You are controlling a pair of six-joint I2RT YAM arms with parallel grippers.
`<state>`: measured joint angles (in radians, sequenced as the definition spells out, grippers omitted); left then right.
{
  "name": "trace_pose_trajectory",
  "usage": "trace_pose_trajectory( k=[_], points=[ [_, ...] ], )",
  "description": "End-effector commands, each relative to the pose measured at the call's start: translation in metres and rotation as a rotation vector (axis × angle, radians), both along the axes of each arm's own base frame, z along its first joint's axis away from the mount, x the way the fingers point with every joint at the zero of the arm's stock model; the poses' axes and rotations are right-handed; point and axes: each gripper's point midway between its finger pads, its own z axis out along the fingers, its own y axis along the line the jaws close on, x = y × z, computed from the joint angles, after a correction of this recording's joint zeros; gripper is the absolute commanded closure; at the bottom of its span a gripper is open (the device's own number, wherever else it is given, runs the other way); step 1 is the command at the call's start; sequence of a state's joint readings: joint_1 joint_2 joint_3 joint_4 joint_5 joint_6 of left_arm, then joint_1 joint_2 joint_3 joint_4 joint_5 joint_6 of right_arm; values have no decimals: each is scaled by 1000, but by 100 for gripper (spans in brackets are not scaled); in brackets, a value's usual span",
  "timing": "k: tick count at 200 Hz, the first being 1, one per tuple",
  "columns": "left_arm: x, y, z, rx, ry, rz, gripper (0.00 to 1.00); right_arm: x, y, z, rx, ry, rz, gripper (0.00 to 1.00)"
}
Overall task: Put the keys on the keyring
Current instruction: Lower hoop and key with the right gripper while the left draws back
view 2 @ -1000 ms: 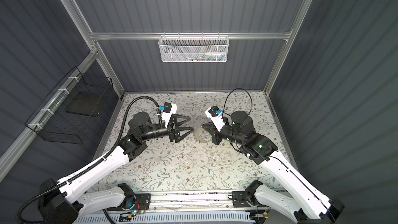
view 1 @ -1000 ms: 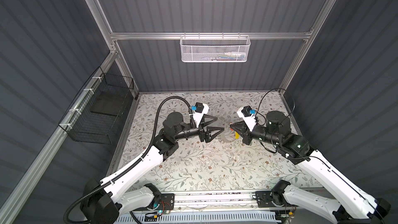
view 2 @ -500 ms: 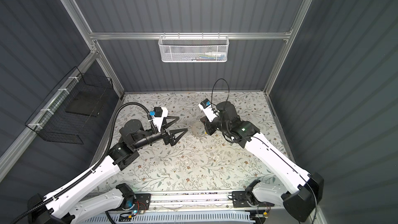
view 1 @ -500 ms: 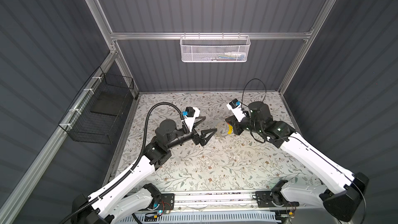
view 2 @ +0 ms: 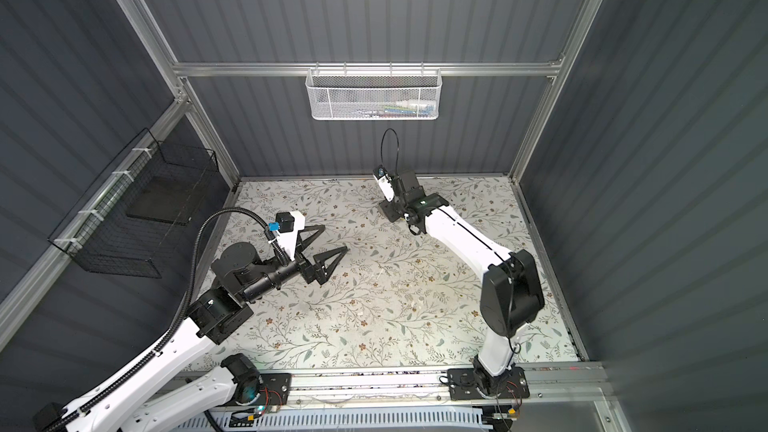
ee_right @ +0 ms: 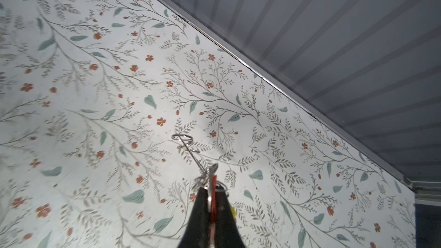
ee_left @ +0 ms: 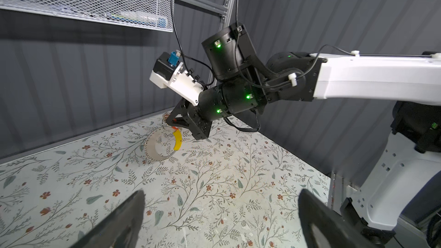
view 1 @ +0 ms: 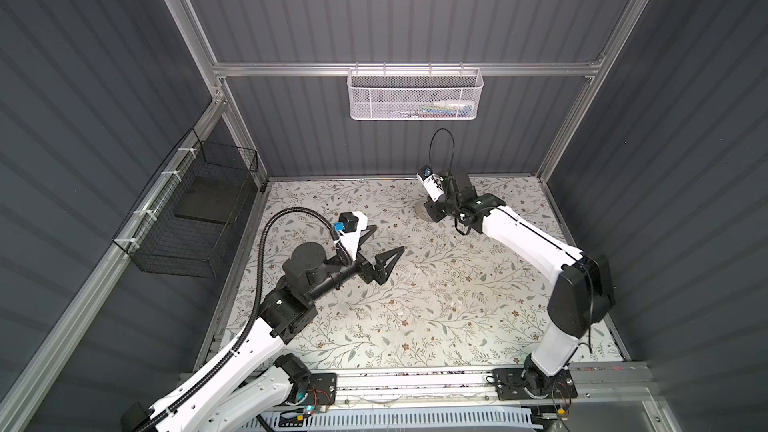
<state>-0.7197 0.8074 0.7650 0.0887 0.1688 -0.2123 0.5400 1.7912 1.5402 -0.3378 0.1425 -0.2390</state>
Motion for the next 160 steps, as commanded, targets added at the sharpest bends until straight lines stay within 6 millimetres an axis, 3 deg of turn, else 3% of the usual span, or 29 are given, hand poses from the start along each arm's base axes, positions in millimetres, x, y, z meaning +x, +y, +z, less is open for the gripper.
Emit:
trace_pose_trajectory(
  k=[1,30,124,160],
  points=[
    [1,13,-4,20,1,67,0,20,-9,-9,-68,-47,-47,100],
    [-5,23,-2,24,-11,88,0,12,-6,-34,-55,4,-51,100],
    [-4,21,-9,33,6,81,0,-67,9,-75,39,156,1,97],
    [-4,19,-12,33,17,75,0,-90,0,-99,35,243,-19,97]
  ],
)
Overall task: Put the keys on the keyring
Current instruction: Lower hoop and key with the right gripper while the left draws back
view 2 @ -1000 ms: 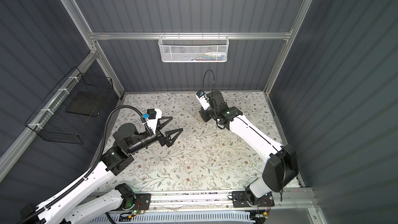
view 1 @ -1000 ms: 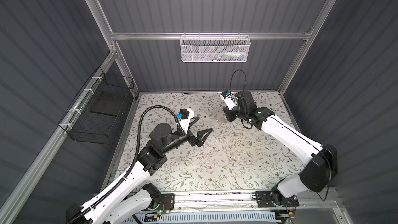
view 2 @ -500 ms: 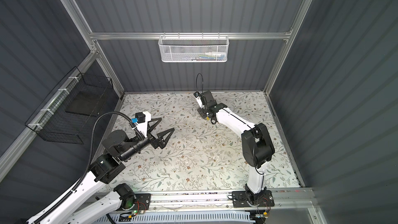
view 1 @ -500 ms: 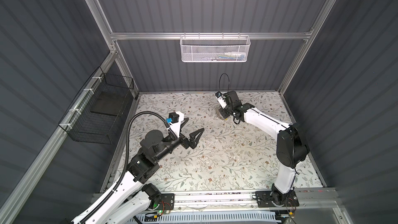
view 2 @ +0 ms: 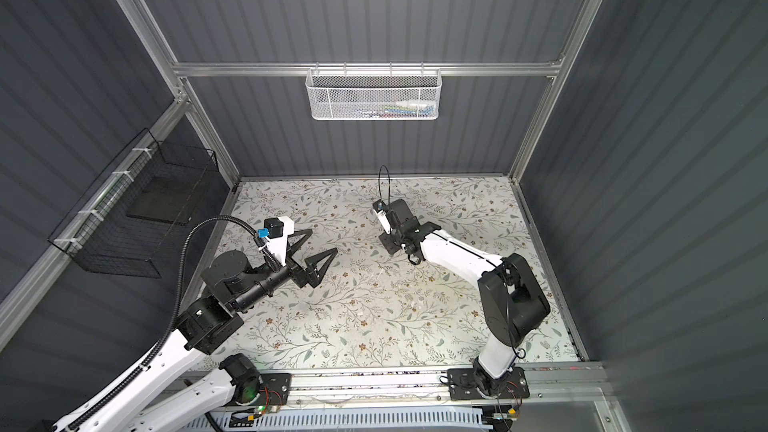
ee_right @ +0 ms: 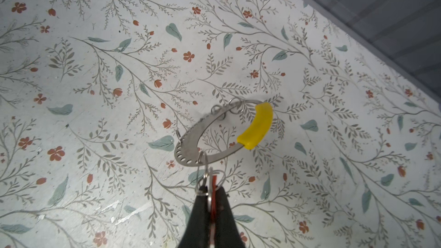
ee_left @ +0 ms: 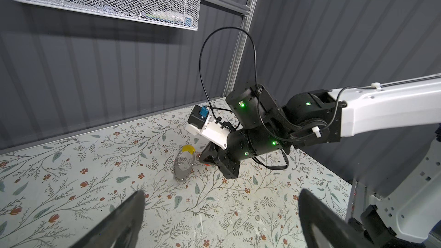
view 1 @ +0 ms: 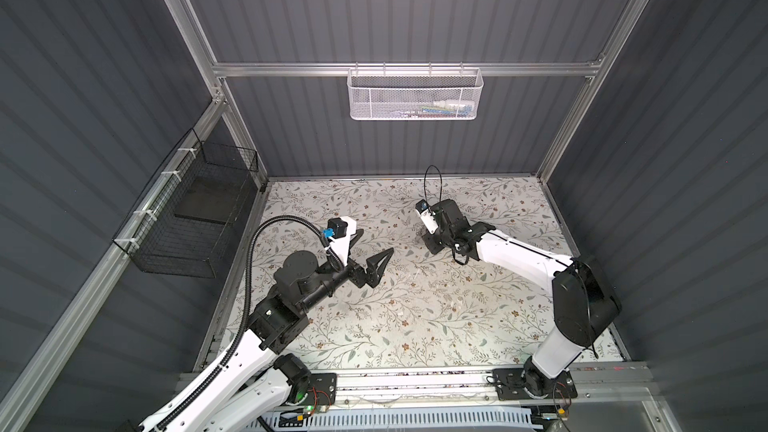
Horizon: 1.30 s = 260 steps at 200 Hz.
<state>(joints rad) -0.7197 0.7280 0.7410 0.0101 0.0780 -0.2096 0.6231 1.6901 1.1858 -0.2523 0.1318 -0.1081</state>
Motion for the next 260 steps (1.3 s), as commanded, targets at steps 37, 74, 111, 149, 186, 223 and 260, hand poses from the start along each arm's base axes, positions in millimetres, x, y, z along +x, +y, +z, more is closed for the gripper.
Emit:
trace_pose_trajectory(
  k=[37,74,111,149,186,223,260],
  points=[
    [-4,-6,-7,13,12,-36,0,-46,-8,-28,80,184,-44,97],
    [-5,-8,-9,14,22,-52,0,-76,-19,-55,94,307,-87,97],
    [-8,-11,-9,12,29,-74,0,-102,-23,-76,120,436,-123,97],
    [-9,-11,-11,1,40,-78,0,-128,-27,-92,158,565,-188,93],
    [-10,-10,-11,-2,36,-76,0,-151,-34,-106,174,663,-249,91],
    [-9,-10,-14,-3,44,-71,0,-166,-39,-118,199,716,-290,83],
    [-6,-7,-18,8,51,-46,0,-173,-47,-111,217,698,-321,71]
  ],
)
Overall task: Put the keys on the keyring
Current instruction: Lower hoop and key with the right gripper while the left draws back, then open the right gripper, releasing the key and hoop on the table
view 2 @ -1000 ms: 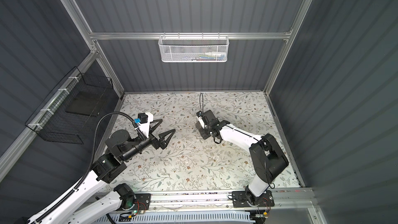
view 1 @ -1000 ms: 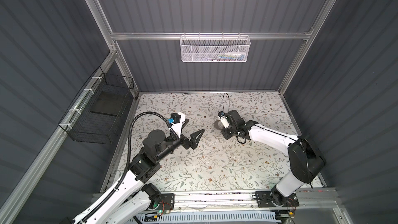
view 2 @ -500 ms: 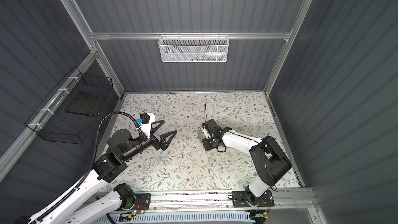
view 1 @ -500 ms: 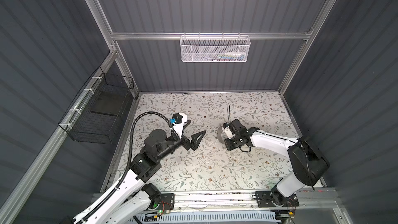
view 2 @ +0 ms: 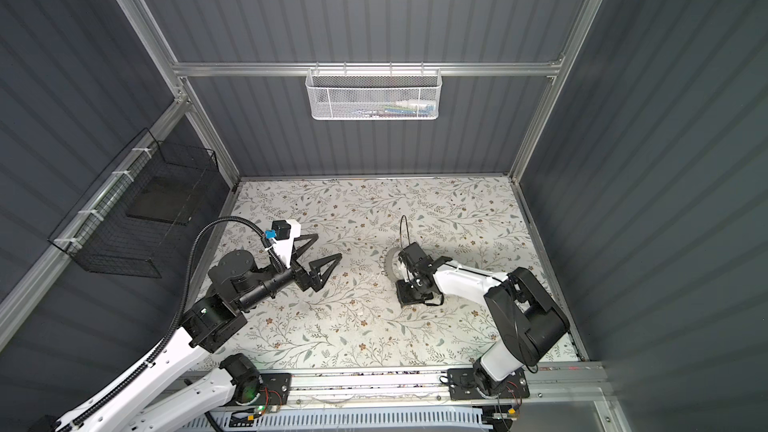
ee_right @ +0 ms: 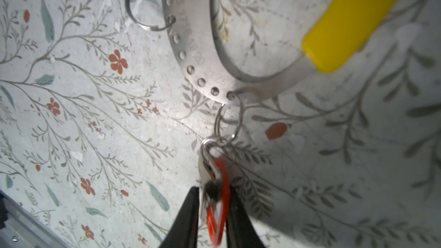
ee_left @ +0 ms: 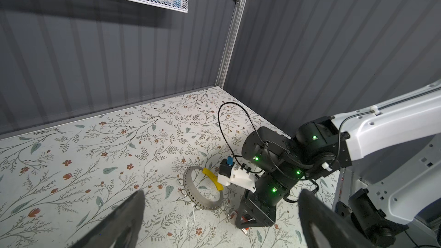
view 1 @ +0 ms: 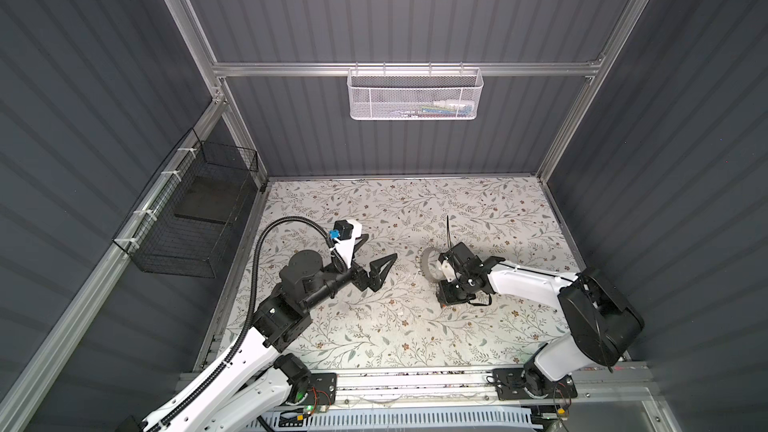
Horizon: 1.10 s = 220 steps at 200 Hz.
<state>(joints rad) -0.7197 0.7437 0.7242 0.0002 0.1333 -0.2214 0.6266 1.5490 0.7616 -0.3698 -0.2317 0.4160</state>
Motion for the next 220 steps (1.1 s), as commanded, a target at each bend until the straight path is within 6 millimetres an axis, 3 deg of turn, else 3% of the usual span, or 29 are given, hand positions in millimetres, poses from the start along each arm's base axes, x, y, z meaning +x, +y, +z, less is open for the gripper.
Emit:
trace_pose_trajectory(
  k=[1,24,65,103,124,163,186,220],
  points=[
    [-1,2,-3,-8,9,12,0,-14,-11,-1,-19,29,-37,70],
    [8,5,-10,9,33,59,0,-8,-20,20,-13,-60,-72,59],
    [46,22,-44,95,139,290,0,19,-47,74,-9,-339,-189,41],
    [83,53,-86,244,207,579,0,53,-93,123,-66,-652,-362,16],
    [100,67,-108,319,184,708,0,69,-129,144,-149,-822,-493,1],
    [136,92,-150,426,187,794,0,86,-188,174,-349,-1176,-673,1],
    [161,119,-170,562,163,858,0,97,-210,177,-454,-1219,-704,1],
    [183,161,-202,744,168,1002,0,120,-236,134,-572,-1123,-707,1]
  ],
)
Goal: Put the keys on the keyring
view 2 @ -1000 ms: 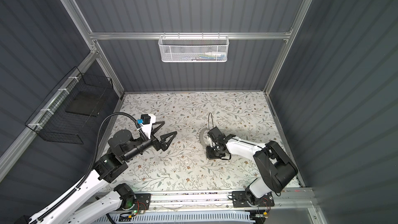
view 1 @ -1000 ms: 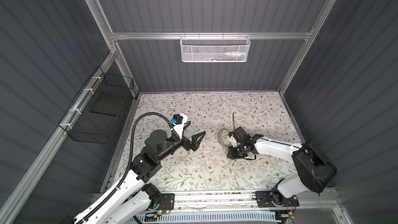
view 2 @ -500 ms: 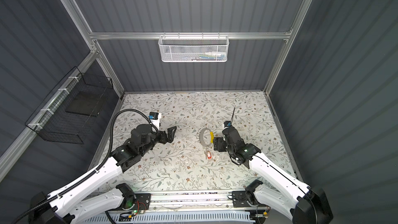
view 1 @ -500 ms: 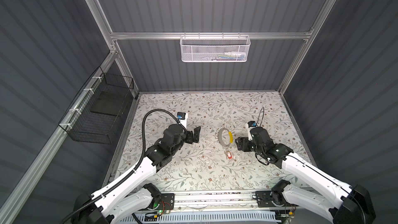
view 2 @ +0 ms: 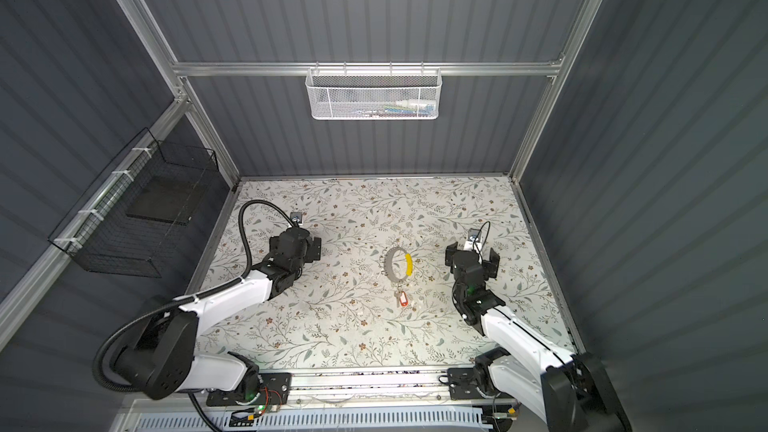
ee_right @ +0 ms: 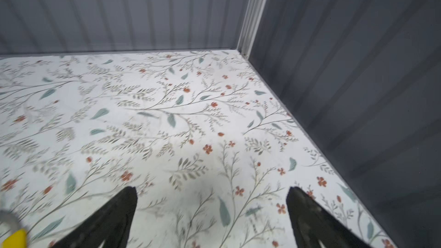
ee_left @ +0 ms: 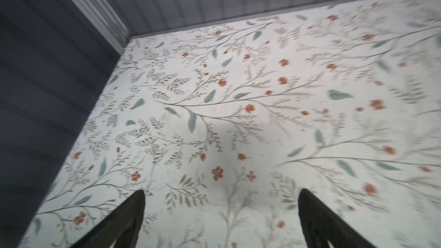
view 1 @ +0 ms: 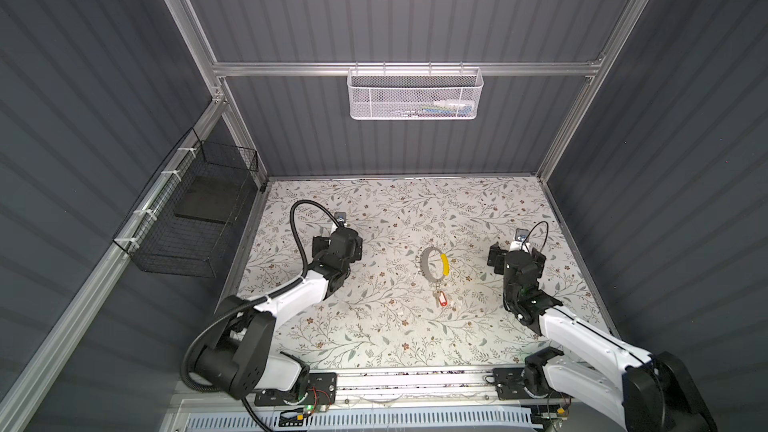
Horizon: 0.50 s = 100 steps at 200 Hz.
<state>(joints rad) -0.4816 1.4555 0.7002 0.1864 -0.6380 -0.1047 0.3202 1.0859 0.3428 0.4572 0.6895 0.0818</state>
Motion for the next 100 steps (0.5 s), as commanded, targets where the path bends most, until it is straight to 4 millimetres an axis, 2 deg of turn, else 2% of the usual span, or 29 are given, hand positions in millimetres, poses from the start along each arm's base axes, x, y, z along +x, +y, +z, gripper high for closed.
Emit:
trace_pose_trajectory(
  k=[1,6,21,41,47,78,88,100],
  points=[
    [17,23,0,129,-27,60,0,17,-18,0,-64,-40,-70,1],
    [20,26,-6,154,-21,56,0,19,-20,-5,-79,-30,-76,1],
    [27,44,-16,192,-32,104,0,31,-20,-4,-132,-27,-77,1],
    [32,69,-38,171,-19,138,0,45,-12,-6,-151,-15,-13,1],
    [36,75,-39,155,-48,139,0,48,-10,-5,-146,-22,5,1],
    [38,79,-39,32,-111,79,0,58,-13,-8,-61,-89,79,1],
    [35,77,-42,-2,-138,48,0,55,-20,-10,-29,-81,52,1],
    [33,81,-43,-40,-158,40,0,54,-19,-12,3,-92,93,1]
  ],
)
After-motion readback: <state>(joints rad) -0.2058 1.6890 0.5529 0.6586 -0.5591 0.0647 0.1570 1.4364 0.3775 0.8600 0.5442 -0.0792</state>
